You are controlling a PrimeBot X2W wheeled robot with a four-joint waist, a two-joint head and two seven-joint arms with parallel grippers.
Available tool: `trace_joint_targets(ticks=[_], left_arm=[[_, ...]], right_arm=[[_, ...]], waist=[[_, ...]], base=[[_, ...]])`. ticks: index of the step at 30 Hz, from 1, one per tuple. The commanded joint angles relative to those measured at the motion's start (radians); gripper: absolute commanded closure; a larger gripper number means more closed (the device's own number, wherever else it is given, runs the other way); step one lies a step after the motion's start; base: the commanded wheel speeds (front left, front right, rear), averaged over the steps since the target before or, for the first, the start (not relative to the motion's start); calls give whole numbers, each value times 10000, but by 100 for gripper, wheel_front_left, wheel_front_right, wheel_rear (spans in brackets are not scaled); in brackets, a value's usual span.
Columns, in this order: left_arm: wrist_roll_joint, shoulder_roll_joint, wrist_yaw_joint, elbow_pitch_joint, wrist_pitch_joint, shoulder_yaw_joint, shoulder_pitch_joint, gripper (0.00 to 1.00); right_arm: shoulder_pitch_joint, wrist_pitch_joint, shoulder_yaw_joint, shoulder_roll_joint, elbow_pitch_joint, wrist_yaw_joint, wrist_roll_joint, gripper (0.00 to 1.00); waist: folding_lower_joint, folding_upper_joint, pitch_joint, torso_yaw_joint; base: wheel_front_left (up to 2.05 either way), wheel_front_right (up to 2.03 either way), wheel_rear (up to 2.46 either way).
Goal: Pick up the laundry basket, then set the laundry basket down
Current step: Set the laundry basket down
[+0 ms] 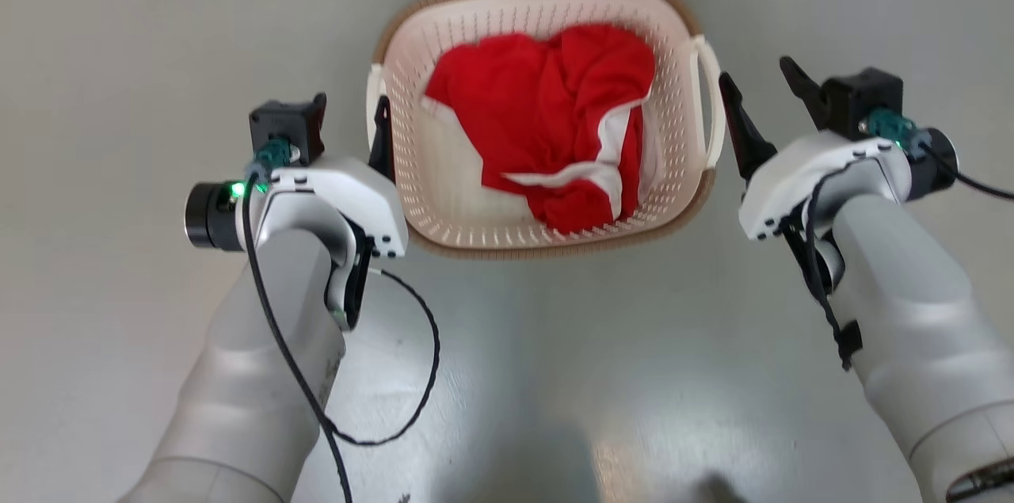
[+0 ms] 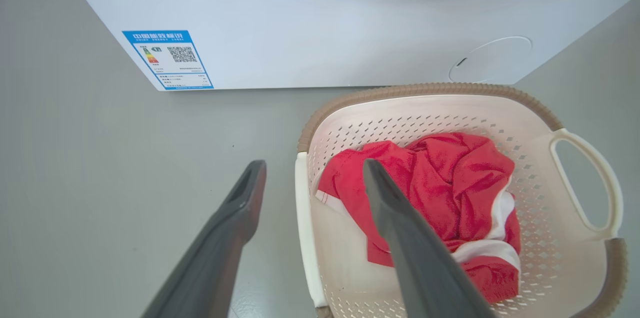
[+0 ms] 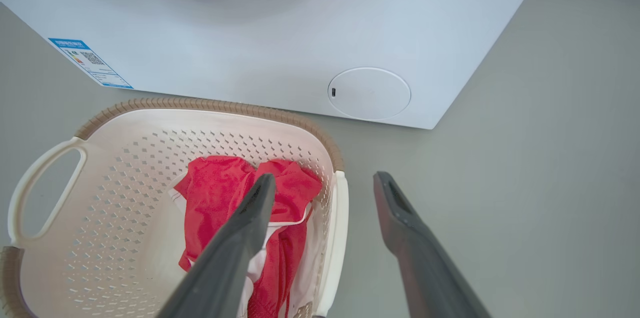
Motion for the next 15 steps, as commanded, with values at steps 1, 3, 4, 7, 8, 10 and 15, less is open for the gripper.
trace_joint_targets(ticks=[1, 3, 4, 7, 8, 10, 15], left_arm=[[164, 191, -110, -277, -51, 278, 415, 0], [250, 180, -186, -462, -51, 420, 712, 0], [305, 176, -214, -564, -51, 485, 859, 0], [408, 166, -271, -918, -51, 764, 1349, 0], [430, 164, -291, -1041, -51, 880, 1529, 0], [496, 160, -381, -1344, -51, 1207, 2057, 0], [624, 157, -585, -2019, -51, 1795, 3027, 0]], right_arm=[[610, -120, -57, 43, -361, 63, -231, 0], [975, -120, -367, 24, -735, 63, -481, 0], [1161, -120, -502, 23, -912, 63, -613, 0], [1696, -120, -911, 32, -1390, 63, -1016, 0], [1868, -120, -1058, 59, -1544, 63, -1129, 0], [2363, -120, -1419, 149, -1984, 63, -1415, 0], [3186, -120, -1779, 280, -2726, 63, -1787, 0]], waist=[[0, 0, -701, 97], [0, 0, -1121, 156], [0, 0, -1333, 185], [0, 0, -1979, 256], [0, 0, -2189, 274], [0, 0, -2796, 327], [0, 0, -3814, 332]], base=[[0, 0, 0], [0, 0, 0], [0, 0, 0], [0, 0, 0], [0, 0, 0], [0, 0, 0], [0, 0, 0]])
